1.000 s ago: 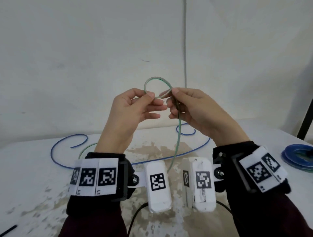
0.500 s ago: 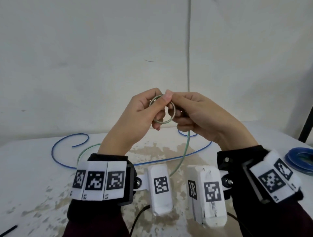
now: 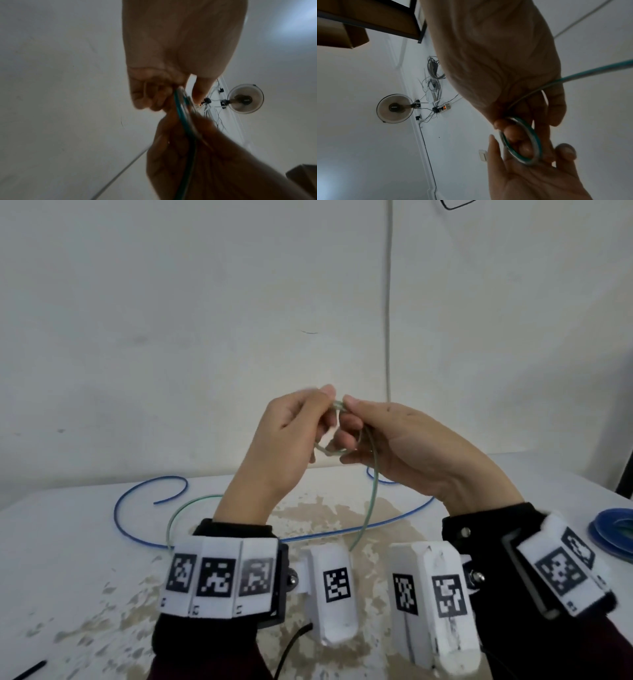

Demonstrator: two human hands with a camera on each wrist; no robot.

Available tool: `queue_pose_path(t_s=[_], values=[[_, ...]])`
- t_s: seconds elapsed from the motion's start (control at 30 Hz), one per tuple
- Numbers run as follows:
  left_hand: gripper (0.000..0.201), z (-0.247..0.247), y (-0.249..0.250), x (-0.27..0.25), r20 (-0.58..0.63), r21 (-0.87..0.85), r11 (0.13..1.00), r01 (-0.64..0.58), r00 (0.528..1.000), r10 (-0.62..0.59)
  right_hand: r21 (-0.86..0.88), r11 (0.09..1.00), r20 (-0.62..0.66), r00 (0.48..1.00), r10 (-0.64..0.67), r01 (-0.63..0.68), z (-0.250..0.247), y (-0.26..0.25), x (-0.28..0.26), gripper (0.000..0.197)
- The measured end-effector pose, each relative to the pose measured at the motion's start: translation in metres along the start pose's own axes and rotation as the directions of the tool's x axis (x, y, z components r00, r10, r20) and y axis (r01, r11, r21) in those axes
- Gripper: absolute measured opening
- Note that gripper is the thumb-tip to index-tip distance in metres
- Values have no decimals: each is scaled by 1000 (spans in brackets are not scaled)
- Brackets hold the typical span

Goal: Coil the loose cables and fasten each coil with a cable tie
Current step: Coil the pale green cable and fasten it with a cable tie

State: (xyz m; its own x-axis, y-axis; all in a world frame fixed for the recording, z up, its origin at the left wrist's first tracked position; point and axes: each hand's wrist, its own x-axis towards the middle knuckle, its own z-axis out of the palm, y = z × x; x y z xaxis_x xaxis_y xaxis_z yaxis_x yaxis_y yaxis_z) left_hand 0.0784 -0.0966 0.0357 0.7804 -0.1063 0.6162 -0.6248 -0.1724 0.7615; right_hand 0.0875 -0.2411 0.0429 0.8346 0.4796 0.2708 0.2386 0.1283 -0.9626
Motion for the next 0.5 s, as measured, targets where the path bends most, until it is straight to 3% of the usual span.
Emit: queue_pose_path(t_s=[0.07,0.13,0.3,0.37,0.5], values=[[48,-5,-1,-1,99,31,997,68,993,-70,-41,999,12,1000,7,-7,0,0,-1,37],[45,-4,0,-3,118,15,998,63,991,-65,-57,998,-22,1000,3,-4,3,1,1,39],[49,9,0,0,-51,-49,997,54,997,-56,38,999,-29,999,-13,14,5,2,3,39],[46,7,2,1,-64,-85,993,85,994,-90,52,998,-13,1000,-23,24,2,1,2,39],[43,-1,1,-1,155,56,976,211,964,-218,-74,996,-47,997,-61,58,-7,0,1,39]])
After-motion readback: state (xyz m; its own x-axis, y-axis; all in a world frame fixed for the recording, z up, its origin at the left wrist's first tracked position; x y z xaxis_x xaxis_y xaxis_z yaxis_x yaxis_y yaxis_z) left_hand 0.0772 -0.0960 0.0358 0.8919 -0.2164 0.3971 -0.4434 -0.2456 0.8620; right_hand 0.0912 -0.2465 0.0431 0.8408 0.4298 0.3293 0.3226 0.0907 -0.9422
